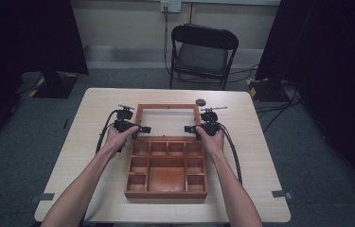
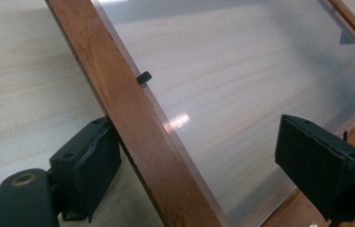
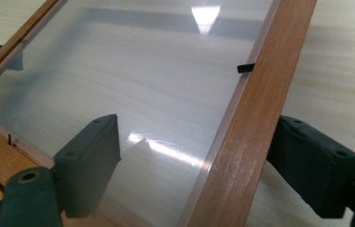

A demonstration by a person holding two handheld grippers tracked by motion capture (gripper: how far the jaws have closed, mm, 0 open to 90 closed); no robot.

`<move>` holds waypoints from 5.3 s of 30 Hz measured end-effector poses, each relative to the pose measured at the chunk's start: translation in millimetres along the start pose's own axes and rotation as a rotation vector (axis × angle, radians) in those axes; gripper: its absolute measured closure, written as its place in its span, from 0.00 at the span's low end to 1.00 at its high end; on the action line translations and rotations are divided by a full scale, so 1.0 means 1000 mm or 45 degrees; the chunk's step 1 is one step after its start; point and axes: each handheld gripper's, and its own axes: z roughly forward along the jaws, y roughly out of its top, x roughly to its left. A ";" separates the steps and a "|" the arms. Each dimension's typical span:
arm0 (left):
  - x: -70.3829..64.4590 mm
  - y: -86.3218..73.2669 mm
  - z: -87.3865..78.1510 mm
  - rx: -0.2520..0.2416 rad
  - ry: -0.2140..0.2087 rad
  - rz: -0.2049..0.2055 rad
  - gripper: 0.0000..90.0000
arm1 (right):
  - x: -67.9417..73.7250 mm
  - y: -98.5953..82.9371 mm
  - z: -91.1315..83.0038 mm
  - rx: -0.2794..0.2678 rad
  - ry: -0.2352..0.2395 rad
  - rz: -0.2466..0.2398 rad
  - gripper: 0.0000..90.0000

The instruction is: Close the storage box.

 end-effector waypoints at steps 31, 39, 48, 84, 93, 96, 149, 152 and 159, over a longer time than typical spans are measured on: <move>-0.022 0.014 -0.034 -0.191 0.035 0.134 0.26 | 0.016 0.024 -0.042 -0.175 0.036 -0.057 0.21; -0.028 0.013 -0.046 -0.190 0.033 0.164 0.27 | 0.022 0.027 -0.051 -0.198 0.042 -0.069 0.21; -0.032 0.013 -0.051 -0.219 0.042 0.163 0.29 | 0.025 0.028 -0.057 -0.211 0.038 -0.079 0.23; -0.058 -0.006 -0.092 -0.307 -0.045 0.320 0.39 | 0.041 0.002 -0.103 -0.255 0.100 -0.148 0.37; -0.067 -0.011 -0.100 -0.355 -0.065 0.353 0.44 | 0.049 -0.002 -0.109 -0.251 0.122 -0.172 0.37; -0.066 -0.012 -0.102 -0.347 -0.076 0.363 0.47 | 0.049 -0.005 -0.112 -0.253 0.128 -0.167 0.37; -0.084 -0.033 -0.106 -0.286 -0.055 0.376 0.19 | 0.018 -0.039 -0.140 -0.057 0.023 -0.171 0.38; -0.084 -0.034 -0.106 -0.292 -0.060 0.373 0.19 | 0.015 -0.039 -0.141 -0.049 0.000 -0.155 0.38; -0.088 -0.036 -0.106 -0.269 -0.052 0.393 0.19 | 0.017 -0.024 -0.148 -0.120 0.001 -0.106 0.40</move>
